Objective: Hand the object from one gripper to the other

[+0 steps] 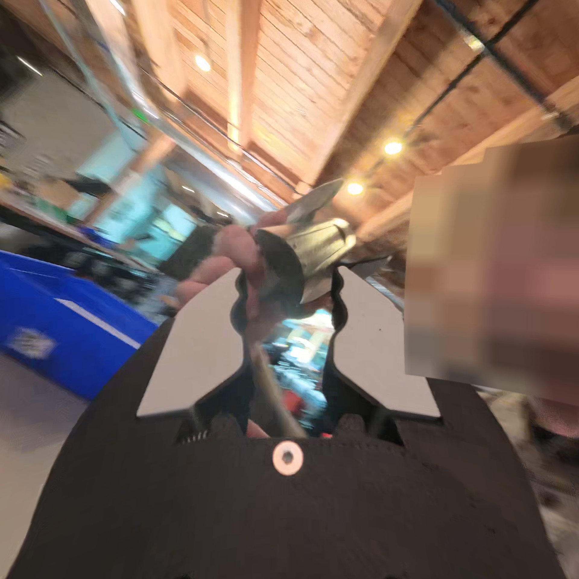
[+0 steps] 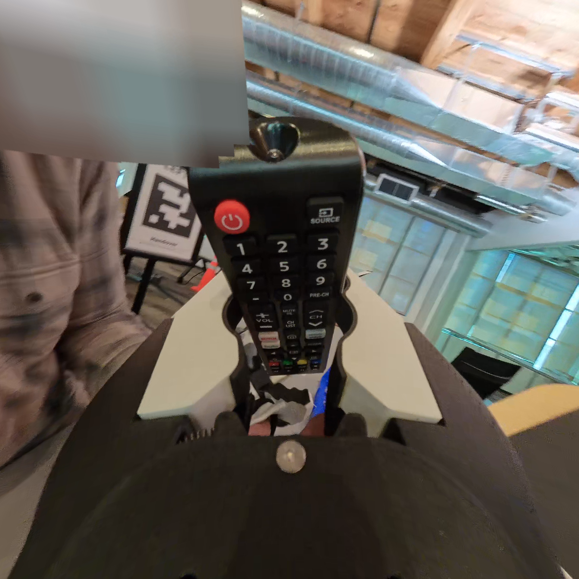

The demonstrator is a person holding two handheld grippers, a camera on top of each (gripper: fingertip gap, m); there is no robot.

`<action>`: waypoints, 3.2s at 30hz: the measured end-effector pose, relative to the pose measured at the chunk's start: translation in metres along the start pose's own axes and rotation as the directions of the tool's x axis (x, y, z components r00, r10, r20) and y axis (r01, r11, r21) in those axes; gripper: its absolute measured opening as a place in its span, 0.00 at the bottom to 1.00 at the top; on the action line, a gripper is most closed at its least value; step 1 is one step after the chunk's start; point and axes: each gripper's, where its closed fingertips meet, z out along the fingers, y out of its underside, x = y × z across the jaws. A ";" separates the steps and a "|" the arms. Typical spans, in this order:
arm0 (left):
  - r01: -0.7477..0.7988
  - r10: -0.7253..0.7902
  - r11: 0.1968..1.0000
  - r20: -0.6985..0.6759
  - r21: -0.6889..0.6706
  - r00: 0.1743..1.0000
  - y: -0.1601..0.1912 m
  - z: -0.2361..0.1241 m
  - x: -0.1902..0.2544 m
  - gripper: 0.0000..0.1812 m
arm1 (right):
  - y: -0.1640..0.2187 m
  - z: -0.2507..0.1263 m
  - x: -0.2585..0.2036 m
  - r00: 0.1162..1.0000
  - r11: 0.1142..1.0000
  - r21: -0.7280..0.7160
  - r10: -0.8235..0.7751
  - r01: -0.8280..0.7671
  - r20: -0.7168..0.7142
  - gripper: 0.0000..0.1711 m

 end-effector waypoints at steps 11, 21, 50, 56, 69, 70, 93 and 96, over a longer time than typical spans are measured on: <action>-0.691 0.970 0.118 0.233 -0.713 -0.075 -0.038 -0.012 -0.040 0.50 | 0.028 -0.007 0.069 0.893 0.974 -0.053 0.179 -0.220 -0.413 0.33; -0.451 0.844 -0.348 -0.065 -0.822 -0.533 -0.048 -0.011 -0.054 0.16 | 0.055 0.011 0.061 0.851 0.923 -0.080 0.311 -0.377 -0.423 0.34; -0.302 -0.089 0.664 -0.473 -0.684 0.876 0.083 -0.014 0.051 0.14 | 0.012 -0.009 -0.068 0.856 0.948 -0.130 0.318 -0.290 0.407 0.36; -0.216 -0.283 0.651 -0.497 -0.727 0.820 0.100 -0.019 0.056 0.14 | 0.007 -0.008 -0.087 0.826 0.958 -0.125 0.287 -0.259 0.486 0.29; -0.287 -0.006 0.711 -0.413 -0.642 0.911 0.084 0.004 0.030 0.32 | 0.002 -0.006 -0.065 0.902 0.981 -0.074 0.196 -0.182 0.385 0.28; -0.329 0.062 0.696 -0.403 -0.638 0.913 0.081 0.004 0.026 0.36 | 0.003 -0.007 -0.059 0.916 0.982 -0.078 0.188 -0.172 0.354 0.28; -0.511 0.903 -0.335 -0.117 -0.792 -0.413 -0.028 0.028 -0.072 0.37 | 0.048 -0.036 0.095 0.832 0.943 -0.082 0.241 -0.323 -0.500 0.28; -0.538 0.945 -0.262 -0.098 -0.801 -0.313 -0.023 0.027 -0.084 0.28 | 0.043 -0.032 0.092 0.839 0.948 -0.067 0.240 -0.310 -0.488 0.28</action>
